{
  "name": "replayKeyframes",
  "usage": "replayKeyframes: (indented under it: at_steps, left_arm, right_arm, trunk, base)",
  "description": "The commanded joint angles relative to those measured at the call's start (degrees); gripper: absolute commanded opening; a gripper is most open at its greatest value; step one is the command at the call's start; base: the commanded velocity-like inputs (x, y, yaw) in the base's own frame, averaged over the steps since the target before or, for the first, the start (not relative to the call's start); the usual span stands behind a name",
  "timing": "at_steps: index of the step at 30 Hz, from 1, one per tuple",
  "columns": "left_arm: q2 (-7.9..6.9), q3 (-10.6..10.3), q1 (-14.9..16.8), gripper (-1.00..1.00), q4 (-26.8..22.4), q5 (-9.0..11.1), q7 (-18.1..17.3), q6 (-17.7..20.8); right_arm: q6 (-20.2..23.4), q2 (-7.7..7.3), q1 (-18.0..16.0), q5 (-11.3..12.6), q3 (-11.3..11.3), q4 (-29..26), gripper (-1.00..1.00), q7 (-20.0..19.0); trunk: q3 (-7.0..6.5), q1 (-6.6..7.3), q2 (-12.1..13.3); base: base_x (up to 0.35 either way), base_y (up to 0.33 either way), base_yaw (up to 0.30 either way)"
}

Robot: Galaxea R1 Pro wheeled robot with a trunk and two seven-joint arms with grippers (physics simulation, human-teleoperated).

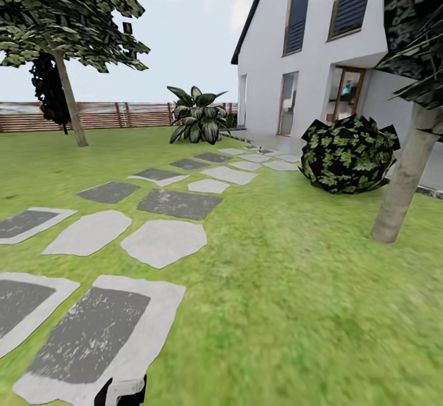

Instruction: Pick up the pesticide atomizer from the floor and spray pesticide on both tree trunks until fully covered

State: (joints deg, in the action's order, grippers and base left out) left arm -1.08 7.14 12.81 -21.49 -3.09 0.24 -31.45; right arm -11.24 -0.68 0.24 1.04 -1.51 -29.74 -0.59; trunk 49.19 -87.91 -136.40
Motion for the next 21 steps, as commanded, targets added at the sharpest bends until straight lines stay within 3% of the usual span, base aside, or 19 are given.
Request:
replayKeyframes:
  at_steps: [1,9,21]
  left_arm:
    - [0.03,0.24,0.03,1.0,0.04,-0.34,0.02,-0.19]
    - [0.03,0.24,0.05,1.0,0.03,-0.34,0.02,-0.19]
    - [0.03,0.24,0.03,1.0,0.04,-0.34,0.02,-0.19]
  right_arm:
    - [-0.09,0.0,0.02,0.11,-0.07,-0.06,1.0,-0.05]
    - [-0.09,-0.01,0.02,0.1,-0.07,-0.14,1.0,-0.06]
    - [-0.09,-0.02,0.02,0.1,-0.07,-0.23,1.0,-0.06]
  trunk:
    - [0.05,-0.03,-0.02]
    - [0.05,-0.03,-0.02]
    - [0.05,-0.03,-0.02]
  base:
    - [0.328,0.0,0.0]
    - [0.328,0.0,-0.123]
    - [0.328,0.0,-0.013]
